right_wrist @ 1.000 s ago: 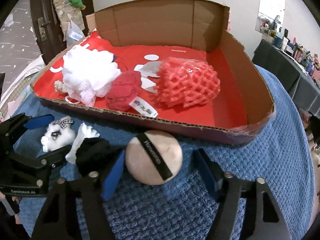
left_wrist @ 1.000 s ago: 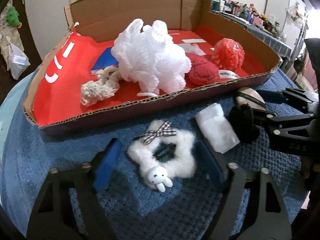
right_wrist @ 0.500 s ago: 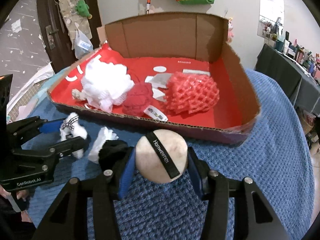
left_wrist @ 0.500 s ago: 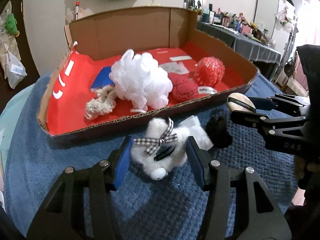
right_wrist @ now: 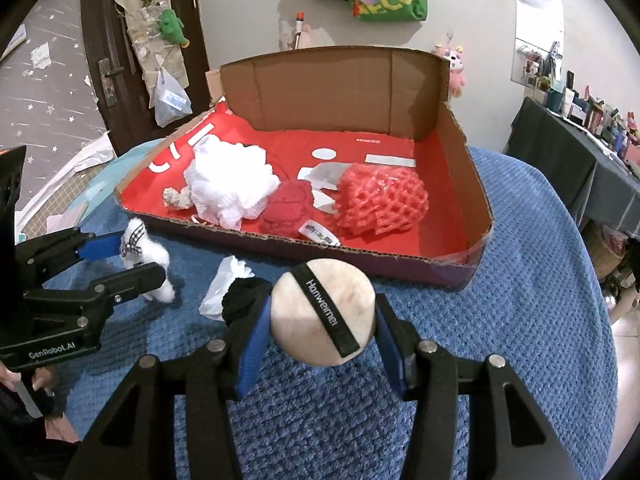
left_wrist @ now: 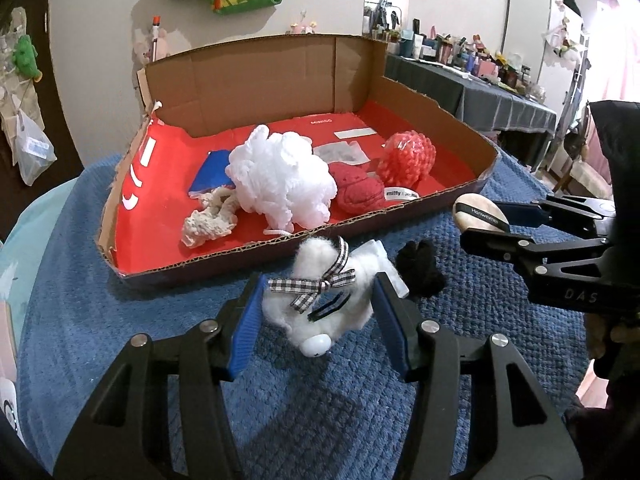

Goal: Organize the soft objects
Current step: 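Carry the scrunchie and powder puff into the box and open both tools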

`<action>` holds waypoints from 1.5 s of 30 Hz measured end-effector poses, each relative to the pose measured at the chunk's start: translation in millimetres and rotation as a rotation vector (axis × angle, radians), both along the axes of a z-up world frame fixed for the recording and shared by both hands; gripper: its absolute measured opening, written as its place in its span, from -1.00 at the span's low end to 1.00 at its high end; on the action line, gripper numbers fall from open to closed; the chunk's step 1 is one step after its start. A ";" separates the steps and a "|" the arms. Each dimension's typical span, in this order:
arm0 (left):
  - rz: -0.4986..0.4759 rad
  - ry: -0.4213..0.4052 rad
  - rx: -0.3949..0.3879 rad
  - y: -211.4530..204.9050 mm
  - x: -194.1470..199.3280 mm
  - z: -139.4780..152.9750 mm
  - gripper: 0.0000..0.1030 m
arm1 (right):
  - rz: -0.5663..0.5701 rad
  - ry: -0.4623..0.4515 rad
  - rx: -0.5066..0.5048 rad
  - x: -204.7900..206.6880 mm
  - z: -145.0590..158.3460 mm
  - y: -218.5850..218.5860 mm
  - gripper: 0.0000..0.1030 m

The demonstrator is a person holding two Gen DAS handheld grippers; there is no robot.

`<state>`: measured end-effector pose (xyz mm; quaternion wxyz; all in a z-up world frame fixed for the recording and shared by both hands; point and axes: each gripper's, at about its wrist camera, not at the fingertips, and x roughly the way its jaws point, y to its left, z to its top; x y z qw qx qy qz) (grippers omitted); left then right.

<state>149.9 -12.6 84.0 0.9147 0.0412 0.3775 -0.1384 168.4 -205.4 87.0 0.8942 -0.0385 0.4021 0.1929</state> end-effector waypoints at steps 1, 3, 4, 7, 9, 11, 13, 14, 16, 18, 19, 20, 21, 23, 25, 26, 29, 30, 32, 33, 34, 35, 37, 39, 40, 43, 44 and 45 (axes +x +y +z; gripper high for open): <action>-0.002 -0.001 -0.001 -0.4 -0.7 0.6 0.00 | 0.001 -0.001 -0.001 -0.3 0.2 0.2 0.03; -0.005 -0.007 -0.001 -1.0 -2.4 2.5 0.00 | 0.001 -0.002 0.000 -1.8 0.6 -0.2 0.03; -0.007 -0.009 -0.002 -1.1 -2.8 3.4 0.00 | 0.003 -0.003 0.001 -2.3 1.6 -0.5 0.03; -0.016 -0.026 -0.007 -1.9 -4.9 11.5 0.00 | 0.005 -0.015 0.011 -3.7 6.1 -1.0 0.03; -0.028 -0.041 -0.020 -1.6 -3.8 20.7 0.00 | 0.008 -0.029 0.032 -4.5 12.7 -2.6 0.03; -0.048 -0.053 -0.046 -0.6 0.1 32.9 0.00 | 0.010 -0.047 0.050 -1.0 22.7 -3.9 0.03; -0.067 -0.071 -0.066 0.0 7.2 47.8 0.00 | 0.009 -0.061 0.068 8.1 35.9 -4.8 0.03; -0.076 -0.082 -0.069 -0.1 11.7 55.5 0.00 | 0.014 -0.067 0.073 11.5 40.5 -4.5 0.03; -0.091 -0.096 -0.081 0.9 25.5 71.0 0.00 | 0.019 -0.086 0.065 22.5 51.7 -1.4 0.03; -0.094 -0.112 -0.082 0.8 43.5 84.0 0.00 | 0.026 -0.099 0.048 36.5 61.3 3.4 0.03; -0.098 -0.113 -0.083 -1.1 52.6 87.9 0.00 | 0.027 -0.100 0.046 46.8 66.2 6.0 0.04; -0.105 -0.105 -0.084 -2.1 63.1 90.9 0.00 | 0.027 -0.097 0.047 53.2 68.4 6.9 0.04; -0.111 -0.085 -0.089 -2.9 78.8 93.0 0.00 | 0.024 -0.088 0.048 64.4 71.0 8.6 0.04; -0.115 -0.047 -0.094 -4.1 104.5 92.8 0.00 | 0.027 -0.064 0.042 84.4 72.6 11.6 0.04; -0.107 -0.009 -0.080 -6.3 130.1 87.4 0.00 | 0.011 -0.039 0.026 106.9 70.8 14.9 0.04; -0.095 0.008 -0.065 -7.2 143.9 83.1 0.00 | 0.005 -0.016 0.012 121.3 67.7 17.6 0.04; -0.074 0.083 -0.057 -4.4 182.6 67.0 0.00 | -0.020 0.033 -0.026 152.1 56.2 21.1 0.04; -0.068 0.105 -0.064 -2.6 192.5 61.9 0.00 | -0.025 0.045 -0.034 158.5 53.2 21.0 0.04; -0.056 0.147 -0.069 0.1 210.7 51.9 0.00 | -0.036 0.079 -0.046 175.3 46.4 21.5 0.04; -0.050 0.163 -0.068 1.1 218.7 46.4 0.00 | -0.036 0.098 -0.049 180.9 42.9 21.6 0.04; -0.042 0.176 -0.079 1.6 225.4 40.8 0.00 | -0.035 0.115 -0.052 187.0 39.8 22.4 0.04; -0.038 0.200 -0.081 0.7 232.6 33.4 0.00 | -0.035 0.133 -0.061 193.7 36.1 24.0 0.04; -0.022 0.238 -0.072 0.2 247.5 20.6 0.00 | -0.042 0.173 -0.082 208.7 27.6 27.9 0.04; -0.006 0.257 -0.076 1.1 257.5 11.9 0.00 | -0.047 0.204 -0.097 218.4 20.0 31.5 0.04; 0.001 0.265 -0.076 1.2 262.9 8.0 0.00 | -0.052 0.215 -0.107 221.7 17.1 32.8 0.04; 0.021 0.311 -0.087 5.9 276.8 -7.4 0.00 | -0.065 0.237 -0.154 233.0 7.9 38.0 0.04; 0.028 0.331 -0.102 7.7 281.2 -12.2 0.00 | -0.070 0.243 -0.166 235.7 5.4 39.5 0.04; 0.035 0.350 -0.118 10.5 284.4 -17.0 0.00 | -0.072 0.252 -0.177 238.8 2.7 41.4 0.04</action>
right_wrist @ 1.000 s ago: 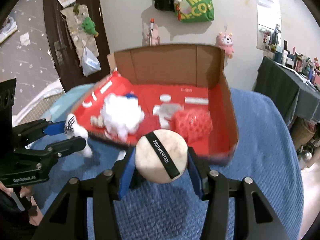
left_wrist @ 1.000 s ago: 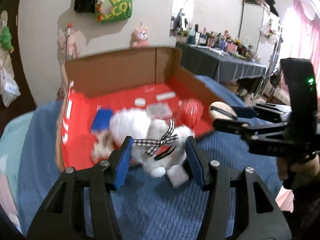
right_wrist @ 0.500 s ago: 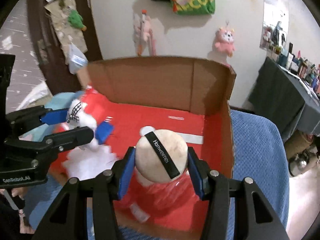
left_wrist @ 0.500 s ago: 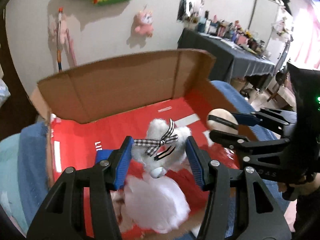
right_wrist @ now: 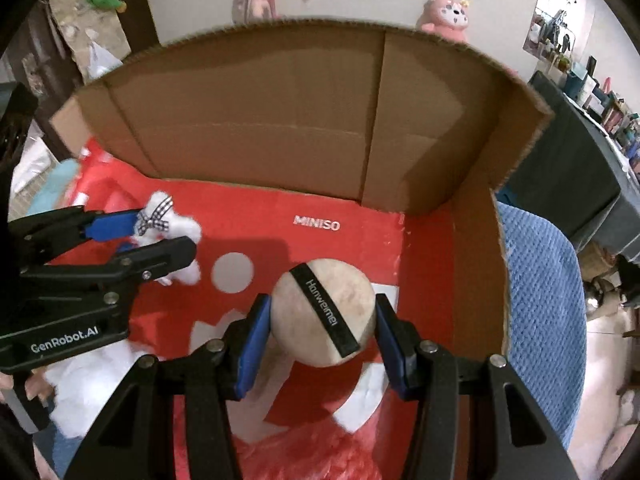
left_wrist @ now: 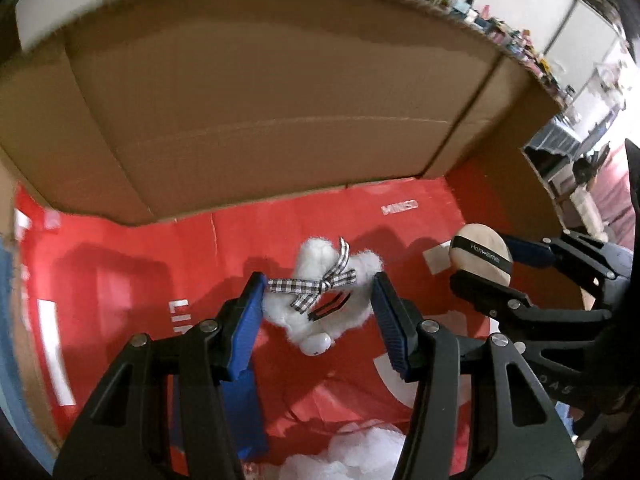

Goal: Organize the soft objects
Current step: 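Carry the scrunchie and powder puff into the box and open both tools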

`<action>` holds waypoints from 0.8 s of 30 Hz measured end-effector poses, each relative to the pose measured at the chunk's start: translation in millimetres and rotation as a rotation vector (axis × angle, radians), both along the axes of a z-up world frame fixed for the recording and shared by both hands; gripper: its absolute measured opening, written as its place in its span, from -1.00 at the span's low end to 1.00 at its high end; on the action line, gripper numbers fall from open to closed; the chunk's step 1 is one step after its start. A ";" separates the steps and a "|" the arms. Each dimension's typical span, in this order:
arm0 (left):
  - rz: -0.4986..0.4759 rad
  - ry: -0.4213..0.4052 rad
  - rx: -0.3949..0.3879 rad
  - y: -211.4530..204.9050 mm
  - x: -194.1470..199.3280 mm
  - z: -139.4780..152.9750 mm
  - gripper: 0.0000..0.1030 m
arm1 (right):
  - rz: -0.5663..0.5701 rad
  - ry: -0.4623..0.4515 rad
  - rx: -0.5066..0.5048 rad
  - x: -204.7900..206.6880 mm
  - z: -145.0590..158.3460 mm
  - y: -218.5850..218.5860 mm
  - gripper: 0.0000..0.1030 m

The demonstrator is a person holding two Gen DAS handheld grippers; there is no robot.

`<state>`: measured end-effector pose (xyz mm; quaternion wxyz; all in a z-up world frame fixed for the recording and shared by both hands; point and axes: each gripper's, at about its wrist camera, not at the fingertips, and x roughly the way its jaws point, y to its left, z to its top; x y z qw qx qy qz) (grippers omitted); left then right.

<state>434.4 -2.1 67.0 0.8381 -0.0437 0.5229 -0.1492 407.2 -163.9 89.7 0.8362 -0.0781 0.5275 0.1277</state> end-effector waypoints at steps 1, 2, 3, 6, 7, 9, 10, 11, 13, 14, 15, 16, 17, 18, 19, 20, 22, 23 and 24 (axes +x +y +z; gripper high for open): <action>0.005 0.011 -0.008 1.3 2.4 -3.2 0.00 | 0.000 0.011 -0.010 3.3 -3.3 1.9 0.04; 0.010 0.025 -0.014 3.4 4.7 -6.7 0.00 | 0.001 0.019 -0.016 5.0 -5.5 3.3 0.04; 0.015 0.034 -0.013 4.5 6.8 -8.5 0.00 | 0.002 0.028 -0.027 7.1 -8.5 4.8 0.04; 0.022 0.049 -0.009 7.8 11.0 -12.5 -0.01 | 0.002 0.054 -0.054 11.5 -17.3 7.9 0.04; 0.018 0.051 -0.002 7.6 11.6 -12.9 -0.01 | 0.003 0.058 -0.063 12.1 -19.6 8.9 0.04; 0.010 0.053 0.012 5.8 12.7 -12.8 -0.01 | 0.004 0.065 -0.071 12.4 -22.4 9.5 0.04; 0.006 0.055 0.019 4.7 13.5 -12.6 -0.01 | 0.002 0.069 -0.073 12.5 -23.7 9.2 0.04; 0.003 0.058 0.025 3.6 14.0 -12.6 -0.01 | 0.001 0.071 -0.074 13.2 -24.4 9.8 0.04; 0.001 0.061 0.033 0.6 14.5 -12.9 -0.01 | 0.001 0.075 -0.071 12.7 -23.7 9.2 0.05; -0.001 0.061 0.039 -0.8 14.5 -13.0 0.00 | 0.001 0.077 -0.070 14.5 -24.0 7.8 0.05; -0.004 0.061 0.045 -5.7 15.7 -13.3 0.00 | 0.002 0.080 -0.069 17.4 -21.8 8.3 0.05; -0.007 0.062 0.049 -7.4 16.2 -13.5 0.00 | 0.002 0.082 -0.068 17.0 -21.4 7.6 0.05; -0.008 0.063 0.050 -8.6 16.9 -13.5 0.00 | 0.001 0.083 -0.067 17.8 -21.0 6.9 0.05; -0.007 0.064 0.050 -8.5 17.9 -13.6 0.00 | 0.000 0.085 -0.065 19.4 -20.8 5.7 0.05; -0.009 0.063 0.050 -9.4 18.0 -13.8 0.00 | -0.001 0.087 -0.063 19.5 -20.7 4.5 0.05; -0.011 0.062 0.053 -11.2 18.8 -14.3 0.00 | -0.002 0.089 -0.060 22.8 -20.9 4.8 0.05; -0.010 0.061 0.056 -13.0 18.9 -13.1 0.00 | -0.001 0.089 -0.058 22.6 -20.3 4.8 0.05; -0.008 0.061 0.056 -13.6 19.1 -13.2 0.00 | -0.001 0.090 -0.057 24.4 -19.8 4.7 0.05; -0.008 0.061 0.056 -13.3 19.3 -12.8 0.00 | -0.002 0.090 -0.055 24.9 -19.4 4.6 0.06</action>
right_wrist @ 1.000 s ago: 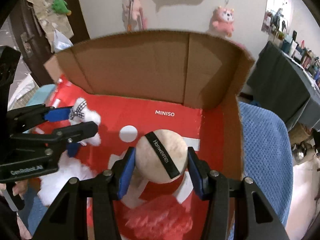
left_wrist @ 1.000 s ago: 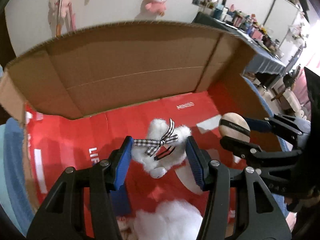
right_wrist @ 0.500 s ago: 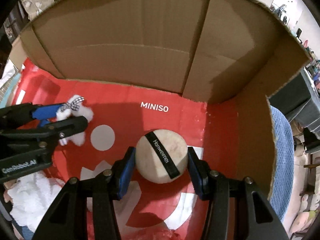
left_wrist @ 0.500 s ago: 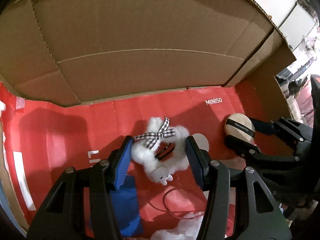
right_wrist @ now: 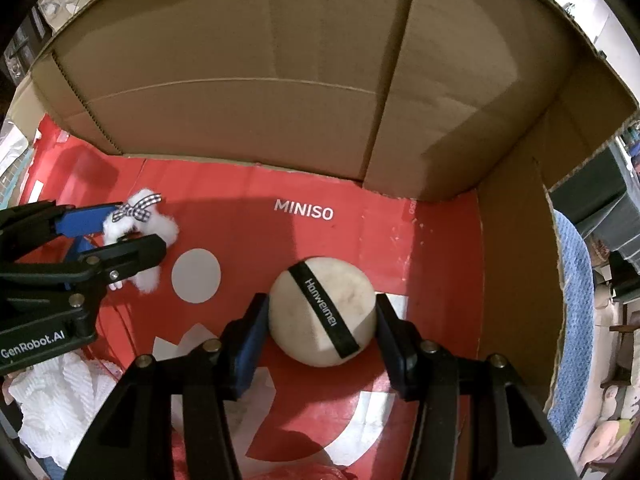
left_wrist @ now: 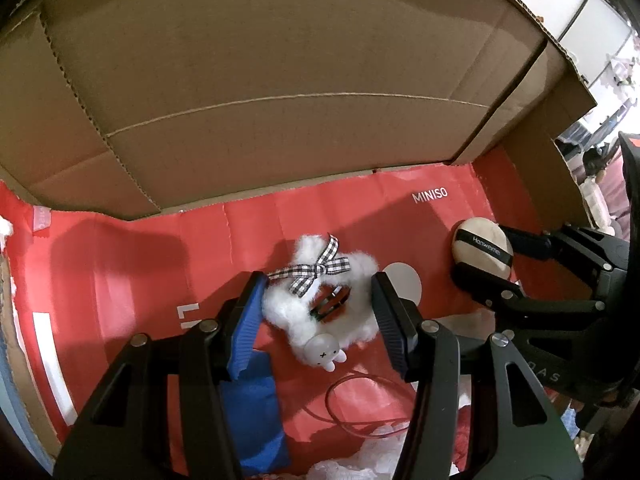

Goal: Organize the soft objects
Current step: 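Carry the scrunchie and powder puff into the box and open both tools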

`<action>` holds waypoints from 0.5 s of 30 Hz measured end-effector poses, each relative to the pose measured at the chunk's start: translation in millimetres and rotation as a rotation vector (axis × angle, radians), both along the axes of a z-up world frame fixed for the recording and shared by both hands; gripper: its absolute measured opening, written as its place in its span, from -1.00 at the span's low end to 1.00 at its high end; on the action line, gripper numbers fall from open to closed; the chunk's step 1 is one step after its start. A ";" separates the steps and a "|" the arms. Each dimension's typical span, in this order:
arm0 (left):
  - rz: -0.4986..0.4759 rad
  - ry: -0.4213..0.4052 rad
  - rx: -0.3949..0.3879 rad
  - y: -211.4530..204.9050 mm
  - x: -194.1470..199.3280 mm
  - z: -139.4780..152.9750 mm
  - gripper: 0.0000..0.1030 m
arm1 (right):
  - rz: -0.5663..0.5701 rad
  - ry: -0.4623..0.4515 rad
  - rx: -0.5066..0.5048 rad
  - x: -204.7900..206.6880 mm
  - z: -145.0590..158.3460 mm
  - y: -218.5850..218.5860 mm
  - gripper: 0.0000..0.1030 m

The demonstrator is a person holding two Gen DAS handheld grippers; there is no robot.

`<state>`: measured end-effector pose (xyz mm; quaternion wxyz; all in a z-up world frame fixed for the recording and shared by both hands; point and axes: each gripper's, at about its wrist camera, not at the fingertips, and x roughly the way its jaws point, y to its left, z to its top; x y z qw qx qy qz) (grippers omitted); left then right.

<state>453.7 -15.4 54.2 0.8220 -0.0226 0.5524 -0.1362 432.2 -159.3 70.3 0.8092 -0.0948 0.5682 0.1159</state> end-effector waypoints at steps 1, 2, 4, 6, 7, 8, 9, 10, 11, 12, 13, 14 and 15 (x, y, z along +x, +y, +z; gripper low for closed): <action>0.001 -0.001 -0.001 0.0 0.1 -0.2 0.00 | -0.001 0.000 0.002 0.2 0.3 -0.5 0.06; 0.001 -0.002 -0.002 -0.7 0.5 -0.2 0.01 | -0.001 0.000 0.003 0.3 0.4 -1.0 0.06; 0.001 -0.003 -0.005 4.0 -1.1 -0.6 0.01 | -0.002 0.000 0.007 2.9 0.2 -3.4 0.06; 0.000 -0.001 -0.010 3.5 -1.0 -0.3 0.03 | -0.001 0.001 0.008 4.1 -2.8 -5.7 0.06; 0.001 0.000 -0.015 4.4 -0.8 -1.1 0.06 | 0.001 0.000 0.008 4.6 -6.2 -6.6 0.07; 0.002 0.004 -0.023 4.8 -0.6 -0.6 0.10 | 0.003 0.001 0.008 4.9 -6.6 -6.6 0.07; 0.005 0.008 -0.028 6.3 -0.6 1.2 0.10 | 0.005 0.001 0.009 5.9 -7.9 -7.0 0.09; 0.008 0.010 -0.029 6.3 -0.3 1.6 0.10 | 0.007 0.003 0.009 7.7 -10.6 -7.6 0.10; 0.008 0.010 -0.029 6.0 -0.3 2.0 0.11 | 0.007 0.004 0.010 7.6 -12.0 -8.4 0.10; 0.008 0.009 -0.028 5.6 -0.6 2.6 0.11 | 0.005 0.006 0.014 8.5 -12.5 -9.5 0.11; 0.006 0.009 -0.026 5.1 -0.8 3.1 0.11 | 0.003 0.008 0.018 9.1 -12.8 -10.6 0.11; 0.005 0.008 -0.023 4.5 -1.0 3.5 0.11 | 0.003 0.007 0.018 9.7 -12.9 -11.2 0.11; 0.006 0.005 -0.022 4.0 -1.3 4.1 0.11 | 0.006 0.005 0.015 9.8 -12.9 -11.3 0.11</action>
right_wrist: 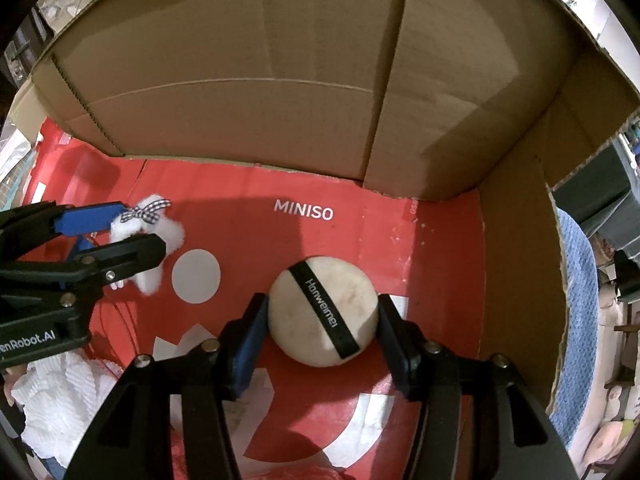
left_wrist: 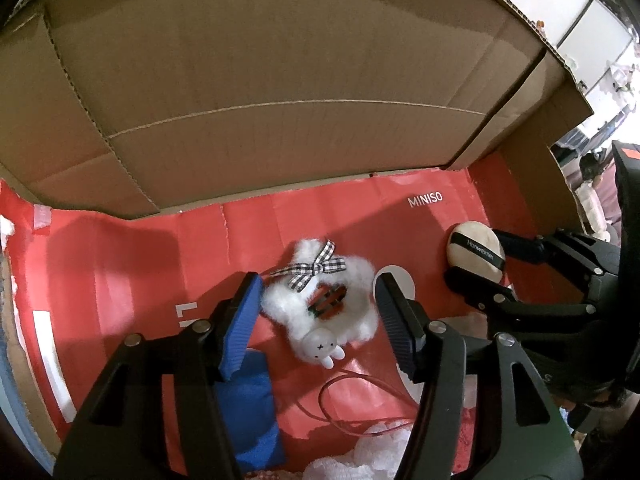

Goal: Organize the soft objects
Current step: 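Carry the scrunchie and powder puff into the box and open both tools, then withdraw both tools from the box back over the blanket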

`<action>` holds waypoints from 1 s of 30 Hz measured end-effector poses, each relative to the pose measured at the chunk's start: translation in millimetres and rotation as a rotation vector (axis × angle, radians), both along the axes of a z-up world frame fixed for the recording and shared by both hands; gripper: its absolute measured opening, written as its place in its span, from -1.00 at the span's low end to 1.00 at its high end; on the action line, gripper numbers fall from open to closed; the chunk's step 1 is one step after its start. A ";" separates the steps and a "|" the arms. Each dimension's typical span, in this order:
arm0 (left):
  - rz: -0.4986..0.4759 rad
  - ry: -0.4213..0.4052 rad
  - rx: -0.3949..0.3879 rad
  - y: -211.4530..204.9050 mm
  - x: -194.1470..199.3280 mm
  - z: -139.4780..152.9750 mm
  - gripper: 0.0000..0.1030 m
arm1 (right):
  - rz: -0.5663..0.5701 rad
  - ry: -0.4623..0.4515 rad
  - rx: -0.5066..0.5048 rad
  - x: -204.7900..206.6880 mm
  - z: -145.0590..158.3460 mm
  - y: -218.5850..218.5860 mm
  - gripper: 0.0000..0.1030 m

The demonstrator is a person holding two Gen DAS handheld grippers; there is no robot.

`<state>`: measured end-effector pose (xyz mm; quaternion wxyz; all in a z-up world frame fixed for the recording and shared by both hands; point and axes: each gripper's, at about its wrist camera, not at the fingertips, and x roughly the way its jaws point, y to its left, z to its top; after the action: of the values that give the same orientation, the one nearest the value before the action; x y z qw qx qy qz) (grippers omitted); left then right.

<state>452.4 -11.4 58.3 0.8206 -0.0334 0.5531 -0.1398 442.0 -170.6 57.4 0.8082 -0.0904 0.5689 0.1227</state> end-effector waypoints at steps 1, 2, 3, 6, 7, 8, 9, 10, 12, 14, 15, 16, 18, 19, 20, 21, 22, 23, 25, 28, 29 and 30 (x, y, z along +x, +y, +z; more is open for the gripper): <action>0.002 -0.005 -0.002 -0.1 -0.5 1.2 0.12 | 0.002 -0.003 -0.005 -0.6 1.6 0.0 0.12; 0.004 -0.008 -0.004 0.3 -1.0 3.3 0.18 | 0.003 -0.004 -0.007 -0.8 1.2 0.0 0.13; 0.004 -0.014 -0.009 0.6 -1.6 4.9 0.23 | 0.003 -0.008 -0.010 -1.0 1.6 -0.1 0.14; 0.001 -0.030 -0.008 3.5 -6.5 15.3 0.29 | 0.004 -0.016 -0.011 -3.3 3.5 1.2 0.25; 0.002 -0.034 -0.006 4.4 -7.0 14.5 0.29 | 0.007 -0.019 -0.009 -4.1 4.5 1.6 0.26; 0.000 -0.037 -0.006 4.4 -8.2 16.3 0.30 | 0.008 -0.021 -0.012 -4.5 5.4 2.5 0.26; -0.002 -0.043 -0.005 4.1 -10.5 19.5 0.30 | 0.008 -0.023 -0.013 -5.0 7.1 2.4 0.26; -0.002 -0.049 -0.004 4.5 -12.3 21.5 0.30 | 0.006 -0.025 -0.013 -5.7 8.6 2.4 0.27; -0.007 -0.064 -0.009 4.8 -18.5 28.2 0.30 | 0.005 -0.032 -0.002 -9.0 13.8 2.1 0.29; -0.007 -0.082 -0.018 4.1 -26.6 35.2 0.30 | 0.005 -0.042 0.007 -13.2 20.5 1.7 0.32; -0.006 -0.098 -0.020 5.3 -32.3 39.8 0.30 | 0.006 -0.050 0.011 -16.1 24.2 1.7 0.34; -0.005 -0.111 -0.019 6.5 -36.6 43.7 0.30 | 0.007 -0.058 0.015 -19.1 27.8 1.3 0.35; -0.002 -0.140 -0.024 10.3 -47.8 54.2 0.31 | 0.002 -0.083 0.032 -28.4 38.5 -1.0 0.40; 0.000 -0.148 -0.029 14.2 -51.6 60.5 0.34 | 0.001 -0.091 0.040 -32.3 42.6 -2.2 0.45; 0.006 -0.160 -0.031 16.2 -56.3 66.1 0.36 | -0.001 -0.100 0.053 -37.7 48.9 -4.5 0.47; 0.014 -0.175 -0.030 18.1 -62.3 71.6 0.36 | -0.004 -0.108 0.060 -41.2 53.1 -6.0 0.48; 0.021 -0.194 -0.027 20.0 -68.9 78.0 0.36 | -0.012 -0.123 0.066 -47.1 60.6 -9.0 0.48; 0.026 -0.209 -0.021 21.6 -74.1 83.3 0.36 | -0.017 -0.135 0.071 -51.8 66.4 -11.1 0.48; 0.037 -0.249 -0.008 26.1 -88.8 96.8 0.38 | -0.029 -0.171 0.074 -63.2 80.6 -15.0 0.49; 0.051 -0.325 0.002 31.4 -115.1 116.9 0.49 | -0.028 -0.230 0.086 -84.8 101.2 -22.9 0.56; 0.056 -0.345 0.005 32.1 -119.9 120.9 0.49 | -0.030 -0.245 0.090 -91.0 105.2 -23.4 0.58; 0.065 -0.371 0.014 34.5 -128.1 126.7 0.49 | -0.032 -0.272 0.093 -100.5 113.1 -25.0 0.60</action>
<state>324.2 23.0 185.1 0.9130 -0.0192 0.3916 -0.1129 341.5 -195.6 170.4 0.8830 -0.0593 0.4491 0.1226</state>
